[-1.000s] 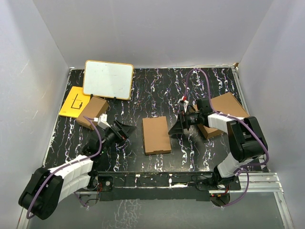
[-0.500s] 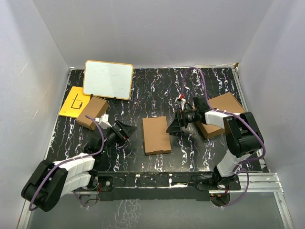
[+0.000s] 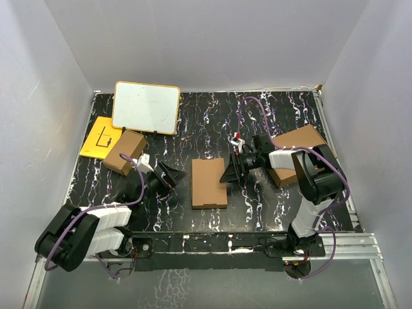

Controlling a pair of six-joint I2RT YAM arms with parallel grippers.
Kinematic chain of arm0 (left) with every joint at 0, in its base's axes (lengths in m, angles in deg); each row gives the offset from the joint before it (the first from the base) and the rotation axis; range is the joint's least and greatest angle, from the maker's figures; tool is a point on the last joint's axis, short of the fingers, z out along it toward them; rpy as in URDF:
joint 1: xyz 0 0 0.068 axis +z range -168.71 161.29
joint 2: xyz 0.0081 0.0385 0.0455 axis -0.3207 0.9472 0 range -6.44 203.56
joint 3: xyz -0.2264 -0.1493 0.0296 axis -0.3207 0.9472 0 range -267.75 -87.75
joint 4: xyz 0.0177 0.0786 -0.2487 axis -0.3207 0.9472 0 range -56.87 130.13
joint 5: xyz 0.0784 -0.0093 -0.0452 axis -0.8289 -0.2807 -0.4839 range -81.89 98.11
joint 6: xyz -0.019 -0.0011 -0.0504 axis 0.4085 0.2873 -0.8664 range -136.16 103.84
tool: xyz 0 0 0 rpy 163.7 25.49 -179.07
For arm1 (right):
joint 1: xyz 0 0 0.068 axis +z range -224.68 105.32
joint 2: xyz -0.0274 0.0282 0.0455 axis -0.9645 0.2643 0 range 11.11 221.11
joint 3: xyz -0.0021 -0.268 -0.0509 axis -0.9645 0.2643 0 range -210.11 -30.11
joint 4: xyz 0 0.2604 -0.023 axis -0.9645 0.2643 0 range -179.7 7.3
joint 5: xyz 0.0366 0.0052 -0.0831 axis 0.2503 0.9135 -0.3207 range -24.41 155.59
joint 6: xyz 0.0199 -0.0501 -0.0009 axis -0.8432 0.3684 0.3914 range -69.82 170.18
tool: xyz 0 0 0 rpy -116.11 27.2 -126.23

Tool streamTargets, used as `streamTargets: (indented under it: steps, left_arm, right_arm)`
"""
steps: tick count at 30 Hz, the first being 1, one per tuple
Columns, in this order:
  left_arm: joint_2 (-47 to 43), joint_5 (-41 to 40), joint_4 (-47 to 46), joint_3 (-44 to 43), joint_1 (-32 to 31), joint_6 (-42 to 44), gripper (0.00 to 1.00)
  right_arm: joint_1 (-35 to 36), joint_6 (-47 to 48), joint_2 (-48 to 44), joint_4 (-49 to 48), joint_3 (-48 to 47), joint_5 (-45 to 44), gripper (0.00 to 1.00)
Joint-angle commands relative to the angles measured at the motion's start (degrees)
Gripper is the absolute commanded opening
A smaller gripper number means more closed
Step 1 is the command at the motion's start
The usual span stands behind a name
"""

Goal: Fold the paper box

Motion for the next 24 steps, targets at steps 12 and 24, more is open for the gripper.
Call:
streamTargets:
  steps: [12, 24]
  left_arm:
    - [12.3, 7.7, -4.9, -6.2, 0.2, -2.2, 0.93]
    - [16.3, 11.3, -5.0, -7.4, 0.1, -3.8, 0.94]
  right_arm:
    - [0.7, -2.9, 2.7, 0.2, -3.2, -8.0, 0.38]
    - [-0.5, -3.3, 5.0, 0.8, -3.6, -6.3, 0.27]
